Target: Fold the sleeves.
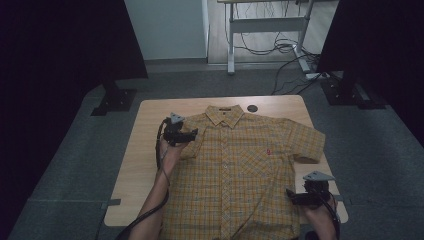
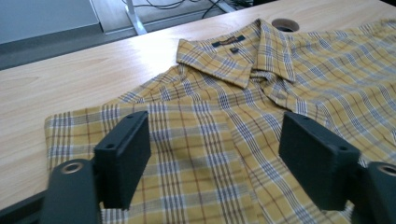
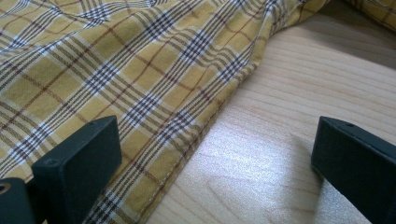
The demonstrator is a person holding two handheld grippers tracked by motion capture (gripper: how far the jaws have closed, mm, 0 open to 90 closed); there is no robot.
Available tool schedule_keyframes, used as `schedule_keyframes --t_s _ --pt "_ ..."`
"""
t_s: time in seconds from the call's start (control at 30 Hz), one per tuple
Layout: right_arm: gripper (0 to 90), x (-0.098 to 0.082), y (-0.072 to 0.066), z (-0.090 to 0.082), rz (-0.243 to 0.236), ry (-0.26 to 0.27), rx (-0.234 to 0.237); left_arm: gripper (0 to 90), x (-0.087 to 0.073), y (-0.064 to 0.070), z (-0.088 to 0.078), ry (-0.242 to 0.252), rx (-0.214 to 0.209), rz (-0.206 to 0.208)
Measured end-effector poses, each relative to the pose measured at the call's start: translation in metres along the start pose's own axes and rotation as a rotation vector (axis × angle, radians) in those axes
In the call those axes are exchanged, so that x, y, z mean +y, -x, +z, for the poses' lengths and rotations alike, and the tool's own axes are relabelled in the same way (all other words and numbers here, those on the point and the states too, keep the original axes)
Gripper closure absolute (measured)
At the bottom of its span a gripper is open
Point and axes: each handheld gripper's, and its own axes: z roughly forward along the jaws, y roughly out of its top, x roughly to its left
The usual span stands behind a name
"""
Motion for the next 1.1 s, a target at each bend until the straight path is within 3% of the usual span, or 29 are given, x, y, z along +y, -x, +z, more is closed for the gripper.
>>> schedule_keyframes --t_s 0.67,1.1 --pt "1.1 0.000 0.000 0.000 0.001 0.000 -0.001 17.1 -0.028 -0.008 -0.037 -0.003 -0.038 -0.023" --pt "1.1 0.000 -0.001 0.000 0.002 0.000 -0.003 15.1 -0.051 -0.021 -0.079 0.003 -0.026 -0.039"
